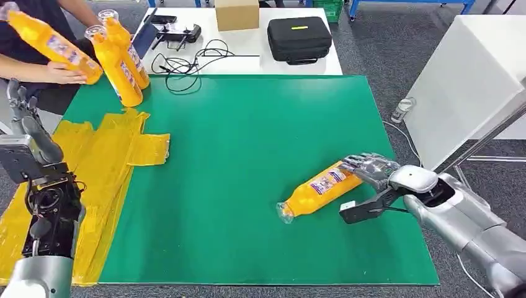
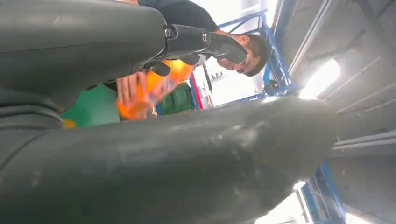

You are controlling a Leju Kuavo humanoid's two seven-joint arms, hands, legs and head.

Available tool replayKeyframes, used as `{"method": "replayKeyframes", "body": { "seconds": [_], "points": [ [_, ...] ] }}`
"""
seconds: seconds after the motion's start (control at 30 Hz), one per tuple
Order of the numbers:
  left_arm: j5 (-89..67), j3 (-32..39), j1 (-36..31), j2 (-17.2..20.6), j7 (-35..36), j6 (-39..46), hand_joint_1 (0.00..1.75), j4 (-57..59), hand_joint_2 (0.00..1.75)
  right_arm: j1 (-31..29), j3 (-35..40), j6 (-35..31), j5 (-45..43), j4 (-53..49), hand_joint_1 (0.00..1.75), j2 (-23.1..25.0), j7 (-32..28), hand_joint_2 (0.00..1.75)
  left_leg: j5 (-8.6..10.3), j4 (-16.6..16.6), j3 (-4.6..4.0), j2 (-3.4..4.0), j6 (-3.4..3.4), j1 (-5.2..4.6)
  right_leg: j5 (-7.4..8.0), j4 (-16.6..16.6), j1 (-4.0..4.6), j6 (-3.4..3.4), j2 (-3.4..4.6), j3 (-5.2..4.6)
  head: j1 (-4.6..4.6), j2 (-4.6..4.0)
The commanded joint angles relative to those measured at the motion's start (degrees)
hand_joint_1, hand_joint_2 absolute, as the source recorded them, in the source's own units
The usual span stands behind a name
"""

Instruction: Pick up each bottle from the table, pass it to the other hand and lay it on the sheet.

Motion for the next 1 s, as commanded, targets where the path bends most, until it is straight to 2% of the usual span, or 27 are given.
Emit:
{"method": "replayKeyframes", "body": {
  "seconds": [0.03, 0.17, 0.4, 0.53, 0.57, 0.6, 0.87, 0.97, 1.0],
  "points": [
    [0.81, -1.22, -1.84, 0.70, 0.24, 0.25, 0.00, 2.32, 0.00, -2.85, 4.10, -1.69, -0.06, 10.47, 0.00, 7.68, 0.01, 1.75, -0.07, -0.06, 0.27, 0.20, -0.09, 0.04, -0.01, -0.08, 0.04, 0.02, 0.11, 0.22, 0.00, 0.00],
    [0.90, -1.31, -1.74, 0.69, 0.24, 0.27, 0.00, 2.12, 0.00, -2.97, 4.04, -2.11, -0.01, 10.91, 0.00, 7.73, 0.01, 1.75, -0.06, -0.04, 0.20, 0.10, -0.07, 0.02, -0.03, -0.05, 0.03, 0.02, 0.05, 0.16, -0.02, 0.00],
    [0.53, -2.30, -1.81, 0.08, 0.24, -0.05, 0.00, 2.16, 0.00, -1.90, 3.67, -4.93, 0.27, 16.45, 0.00, 12.06, 1.65, 1.75, -0.04, -0.07, 0.23, 0.09, -0.07, 0.04, -0.01, -0.09, 0.04, 0.01, 0.04, 0.21, 0.00, 0.00],
    [0.41, -2.54, -2.27, 0.14, 0.24, -0.24, 0.00, 2.65, 0.00, -1.30, 2.99, -5.19, -0.26, 18.93, 0.00, 13.61, 1.90, 1.75, -0.15, -0.15, 0.58, 0.15, -0.17, 0.06, -0.12, -0.15, 0.07, 0.05, -0.03, 0.54, 0.00, -0.02],
    [0.50, -2.48, -2.27, 0.26, 0.24, -0.27, 0.00, 2.61, 0.00, -1.34, 2.96, -4.92, -0.35, 19.16, 0.75, 14.06, 1.83, 1.75, -0.09, -0.13, 0.44, 0.06, -0.13, 0.06, -0.08, -0.15, 0.07, 0.03, -0.05, 0.43, 0.00, 0.00],
    [0.53, -2.45, -2.32, 0.35, 0.24, -0.29, 0.00, 2.59, 0.00, -1.34, 2.97, -4.52, -0.44, 19.29, 1.75, 14.39, 1.59, 1.75, -0.07, -0.08, 0.32, 0.06, -0.10, 0.04, -0.06, -0.10, 0.05, 0.02, -0.02, 0.30, -0.02, 0.00],
    [1.00, -1.60, -2.13, 0.71, 0.24, 0.23, 0.00, 1.82, 0.00, -2.60, 2.88, -3.70, -0.54, 20.49, 1.75, 17.12, 1.82, 1.75, -0.11, -0.04, 0.36, 0.29, -0.11, 0.04, -0.04, -0.04, 0.06, 0.03, 0.16, 0.26, 0.00, 0.00],
    [1.18, -1.14, -1.11, 0.58, 0.24, 0.18, 0.00, 0.95, 0.00, -1.90, 1.15, -5.72, -1.69, 20.19, 1.75, 17.11, 3.76, 1.75, -0.03, -0.05, 0.28, 0.21, -0.08, 0.03, -0.01, -0.05, 0.04, 0.01, 0.17, 0.18, 0.00, 0.00],
    [1.49, -0.93, -0.37, 0.59, 0.24, -1.05, 0.00, 0.69, 0.00, -1.25, -0.73, -8.74, -2.81, 19.38, 1.75, 17.07, 5.30, 1.75, -0.02, -0.04, 0.25, 0.16, -0.06, 0.02, -0.01, -0.04, 0.04, 0.01, 0.13, 0.16, 0.00, -0.02]
  ]
}}
